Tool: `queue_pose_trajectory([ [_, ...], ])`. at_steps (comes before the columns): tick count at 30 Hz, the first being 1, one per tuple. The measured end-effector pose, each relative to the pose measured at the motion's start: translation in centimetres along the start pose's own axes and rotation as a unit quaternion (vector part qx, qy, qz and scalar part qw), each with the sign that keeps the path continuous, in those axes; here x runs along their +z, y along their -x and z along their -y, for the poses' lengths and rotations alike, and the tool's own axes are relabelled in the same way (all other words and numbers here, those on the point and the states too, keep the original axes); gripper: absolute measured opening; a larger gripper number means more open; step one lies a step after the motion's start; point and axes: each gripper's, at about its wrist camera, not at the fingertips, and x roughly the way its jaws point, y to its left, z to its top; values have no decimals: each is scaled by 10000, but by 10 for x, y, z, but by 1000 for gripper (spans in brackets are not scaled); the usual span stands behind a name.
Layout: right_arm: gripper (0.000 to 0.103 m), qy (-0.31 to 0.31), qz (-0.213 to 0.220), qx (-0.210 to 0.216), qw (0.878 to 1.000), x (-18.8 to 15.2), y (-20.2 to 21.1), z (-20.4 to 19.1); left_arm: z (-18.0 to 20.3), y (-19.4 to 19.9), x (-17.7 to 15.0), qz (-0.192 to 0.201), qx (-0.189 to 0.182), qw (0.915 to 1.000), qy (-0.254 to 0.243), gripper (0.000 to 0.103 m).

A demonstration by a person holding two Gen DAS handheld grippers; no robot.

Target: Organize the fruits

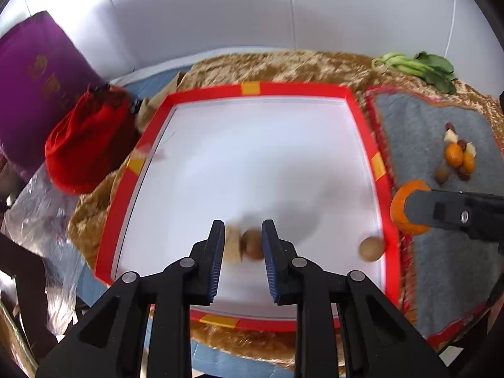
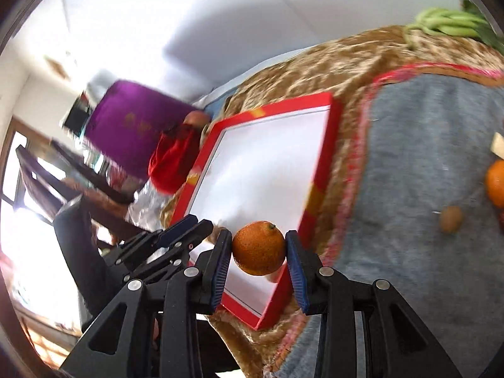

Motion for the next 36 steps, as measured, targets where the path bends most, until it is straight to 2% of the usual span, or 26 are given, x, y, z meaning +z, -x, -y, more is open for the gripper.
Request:
queue_pose_trajectory([
  [6,36,417,-313,-287,9982,-19,-36,-15,-1,-2,-10,-35,132,9998,-163,22],
  [9,39,491,-323,-370,9976,-20,-43,-14,-3,-2,-9,-46,59,9999,-99,22],
  [12,42,363,-300,-276,9985,-16,-39,-15,-1,-2,-6,-20,16,10000,-62,24],
  [16,42,181,31,-184,9997,-4,-7,-7,8,6,2,186,-71,9998,-74,37],
  [18,42,16,266,-162,9995,3,14,2,20,13,6,401,-130,9989,-197,48],
  [21,45,-413,616,-46,9972,12,49,23,44,21,12,661,-233,9965,-463,52],
  [26,47,-1095,1200,24,9867,23,109,64,81,29,19,904,-438,9919,-779,53],
  [29,48,-1221,1521,-202,9806,24,138,76,104,39,29,1181,-336,9887,-854,55],
  [32,48,-1157,1658,-566,9777,21,159,81,124,55,43,1454,-354,9860,-736,58],
  [36,49,-664,1851,-1147,9737,13,187,75,150,84,56,1985,-239,9779,-606,79],
])
